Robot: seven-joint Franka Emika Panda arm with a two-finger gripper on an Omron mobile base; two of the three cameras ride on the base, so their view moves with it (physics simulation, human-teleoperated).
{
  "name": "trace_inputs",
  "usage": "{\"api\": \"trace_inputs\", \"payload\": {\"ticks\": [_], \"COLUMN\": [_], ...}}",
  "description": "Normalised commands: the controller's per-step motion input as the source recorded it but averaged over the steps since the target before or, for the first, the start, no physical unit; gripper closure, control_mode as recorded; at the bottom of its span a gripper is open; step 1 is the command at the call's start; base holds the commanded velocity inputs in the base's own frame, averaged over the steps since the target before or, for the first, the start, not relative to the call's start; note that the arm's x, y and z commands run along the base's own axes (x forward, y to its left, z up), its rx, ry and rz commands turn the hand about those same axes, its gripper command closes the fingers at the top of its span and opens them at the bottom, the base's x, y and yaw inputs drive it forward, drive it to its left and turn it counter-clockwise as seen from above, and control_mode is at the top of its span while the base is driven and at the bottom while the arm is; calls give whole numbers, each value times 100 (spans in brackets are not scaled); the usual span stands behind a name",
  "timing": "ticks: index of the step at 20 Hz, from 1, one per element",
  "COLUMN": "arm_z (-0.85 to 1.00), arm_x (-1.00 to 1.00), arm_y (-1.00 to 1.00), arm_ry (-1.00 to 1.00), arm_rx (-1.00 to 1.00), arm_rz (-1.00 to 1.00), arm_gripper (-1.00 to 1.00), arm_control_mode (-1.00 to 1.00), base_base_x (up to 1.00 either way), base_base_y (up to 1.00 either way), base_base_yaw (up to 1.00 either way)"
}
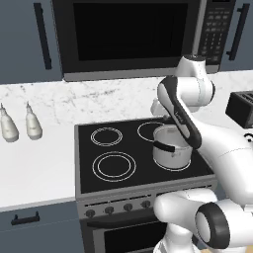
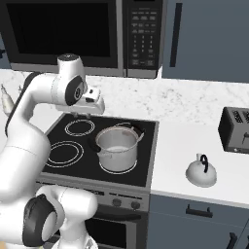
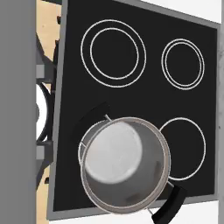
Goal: Pick the kettle from the counter and place it on a stove burner. Then turn the burner on.
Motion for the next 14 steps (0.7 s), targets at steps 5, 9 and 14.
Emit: {"api": "trace_inputs", "payload": {"ticks": [5, 9, 14], "arm_z": [-5, 0, 14], "arm_x": [-3, -1, 0], "arm_y": [11, -27, -80], "arm_ry": [-14, -28, -12], "arm_rx": [-3, 0, 0], "arm_rz": [-12, -15, -21], "arm_gripper": [-100, -100, -100], "arm_control_mode": [-100, -100, -100], "base_base_x": [0, 0, 0], "base_base_y": [0, 0, 0], "base_base_yaw": [0, 0, 0]}}
